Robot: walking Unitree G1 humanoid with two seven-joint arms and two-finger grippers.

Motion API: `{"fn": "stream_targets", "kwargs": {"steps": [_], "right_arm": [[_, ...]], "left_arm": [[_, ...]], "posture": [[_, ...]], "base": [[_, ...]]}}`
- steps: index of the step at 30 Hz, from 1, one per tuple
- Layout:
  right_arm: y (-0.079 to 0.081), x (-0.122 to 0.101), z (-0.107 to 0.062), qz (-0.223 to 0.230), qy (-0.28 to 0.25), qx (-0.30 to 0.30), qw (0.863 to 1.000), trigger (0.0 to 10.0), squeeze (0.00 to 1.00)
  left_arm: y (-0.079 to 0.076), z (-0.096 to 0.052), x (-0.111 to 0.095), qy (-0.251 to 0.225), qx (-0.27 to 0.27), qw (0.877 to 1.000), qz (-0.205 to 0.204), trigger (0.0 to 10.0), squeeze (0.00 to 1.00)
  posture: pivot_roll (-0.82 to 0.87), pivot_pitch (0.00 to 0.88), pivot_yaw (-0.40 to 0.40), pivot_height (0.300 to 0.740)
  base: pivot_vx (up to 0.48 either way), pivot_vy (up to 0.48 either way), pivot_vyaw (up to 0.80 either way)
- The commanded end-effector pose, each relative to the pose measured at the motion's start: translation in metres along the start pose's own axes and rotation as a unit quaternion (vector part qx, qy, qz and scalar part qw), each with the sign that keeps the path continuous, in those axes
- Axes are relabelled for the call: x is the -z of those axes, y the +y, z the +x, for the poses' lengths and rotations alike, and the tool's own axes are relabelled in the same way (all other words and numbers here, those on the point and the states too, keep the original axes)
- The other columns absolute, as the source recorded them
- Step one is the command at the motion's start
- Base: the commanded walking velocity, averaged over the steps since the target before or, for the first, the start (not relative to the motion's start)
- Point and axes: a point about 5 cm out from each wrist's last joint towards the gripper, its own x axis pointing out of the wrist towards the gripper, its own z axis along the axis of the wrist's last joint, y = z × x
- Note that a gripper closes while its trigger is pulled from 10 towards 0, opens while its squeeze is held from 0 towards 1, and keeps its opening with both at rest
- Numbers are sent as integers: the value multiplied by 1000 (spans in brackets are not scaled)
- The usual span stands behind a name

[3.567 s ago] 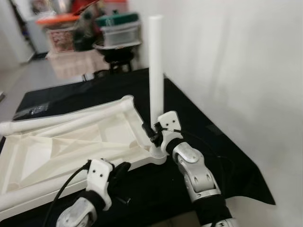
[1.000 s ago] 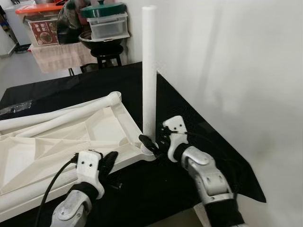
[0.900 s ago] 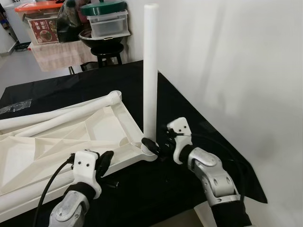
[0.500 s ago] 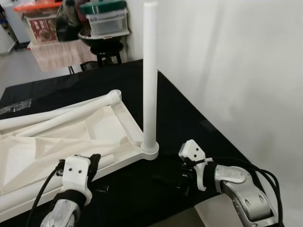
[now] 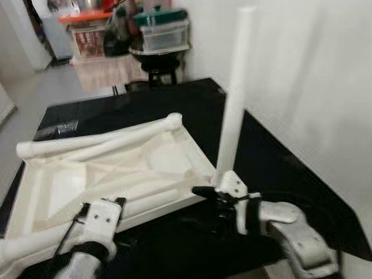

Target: Building children table

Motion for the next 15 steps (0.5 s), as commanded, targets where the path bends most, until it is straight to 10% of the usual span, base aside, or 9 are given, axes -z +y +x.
{"fn": "stream_targets", "kwargs": {"steps": [1,15], "right_arm": [[-4,7,-2,15,3,17,1000,10000,0],[-20,6,12,30,-48,116,992,10000,0]], "left_arm": [[-11,-1,-4,-11,42,999,2,10000,0],[-19,3,-11,-23,73,997,10,10000,0]], "posture": [[-24,12,38,740],[-25,6,37,740]], "base": [[0,476,0],[0,476,0]]}}
